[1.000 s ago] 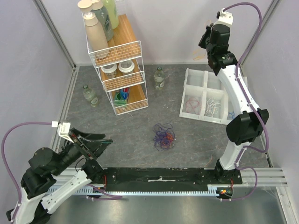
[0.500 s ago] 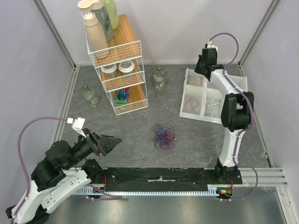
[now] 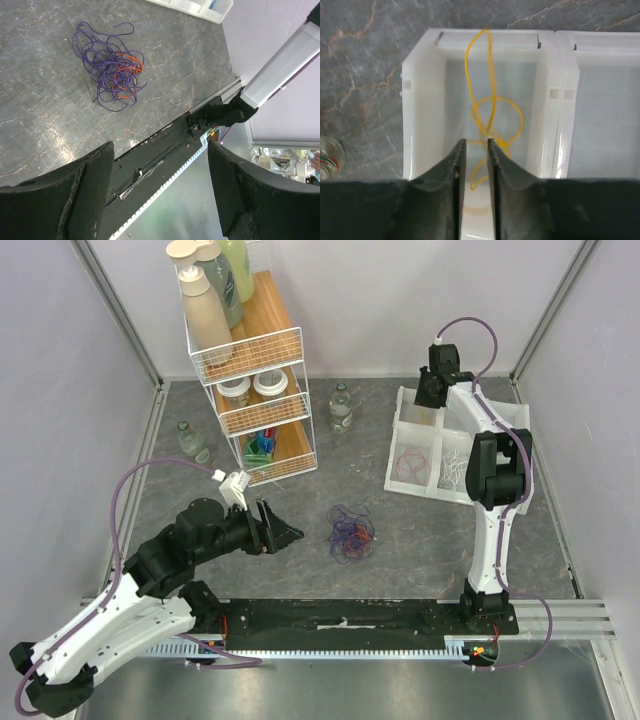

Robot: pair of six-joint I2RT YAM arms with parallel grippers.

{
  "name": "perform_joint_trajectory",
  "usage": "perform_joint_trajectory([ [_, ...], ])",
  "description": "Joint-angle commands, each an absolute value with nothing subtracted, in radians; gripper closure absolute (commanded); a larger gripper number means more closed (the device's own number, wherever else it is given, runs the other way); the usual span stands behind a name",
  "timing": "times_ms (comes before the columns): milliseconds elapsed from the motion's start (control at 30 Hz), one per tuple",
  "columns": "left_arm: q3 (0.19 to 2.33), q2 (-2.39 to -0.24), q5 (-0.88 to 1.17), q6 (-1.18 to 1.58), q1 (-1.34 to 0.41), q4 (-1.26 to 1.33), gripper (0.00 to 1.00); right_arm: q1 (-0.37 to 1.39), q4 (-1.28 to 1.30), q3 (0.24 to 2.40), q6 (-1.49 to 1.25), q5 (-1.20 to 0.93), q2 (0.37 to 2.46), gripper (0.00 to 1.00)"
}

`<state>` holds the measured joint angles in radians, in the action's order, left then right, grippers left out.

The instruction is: Untangle the cables

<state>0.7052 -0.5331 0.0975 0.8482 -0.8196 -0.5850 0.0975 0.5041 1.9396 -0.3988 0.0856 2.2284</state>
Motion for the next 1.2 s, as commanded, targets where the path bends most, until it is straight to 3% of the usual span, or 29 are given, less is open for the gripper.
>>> perform_joint_trajectory([
  [0, 0.718, -0.558, 0.155, 0.879, -0.818, -0.496, 0.19, 0.107, 0.577, 1.947, -0.348, 0.095, 2.136, 0.62],
  [100, 0.683, -0.577, 0.178, 0.905, -0.818, -0.447, 0.19, 0.109, 0.613, 1.912, -0.324, 0.13, 2.039, 0.48],
  [200, 0.651, -0.609, 0.195, 0.92, -0.818, -0.401, 0.19, 0.117, 0.604, 1.789, -0.33, 0.144, 1.894, 0.42],
  [367, 0.603, -0.741, 0.216, 0.931, -0.818, -0.298, 0.2, 0.212, 0.431, 1.366, -0.347, 0.09, 1.591, 0.33],
  [467, 0.618, -0.837, 0.247, 0.93, -0.818, -0.253, 0.23, 0.221, 0.364, 1.278, -0.353, 0.124, 1.525, 0.27],
  [633, 0.638, -0.9, 0.288, 0.908, -0.818, -0.222, 0.26, 0.219, 0.387, 1.468, -0.31, 0.228, 1.69, 0.31],
  [933, 0.549, -0.703, 0.291, 0.919, -0.818, -0.232, 0.22, 0.207, 0.492, 1.957, -0.051, 0.397, 2.143, 0.28],
  [1167, 0.606, -0.758, 0.334, 0.792, -0.818, -0.327, 0.21, 0.207, 0.483, 2.109, 0.198, 0.408, 2.318, 0.4],
])
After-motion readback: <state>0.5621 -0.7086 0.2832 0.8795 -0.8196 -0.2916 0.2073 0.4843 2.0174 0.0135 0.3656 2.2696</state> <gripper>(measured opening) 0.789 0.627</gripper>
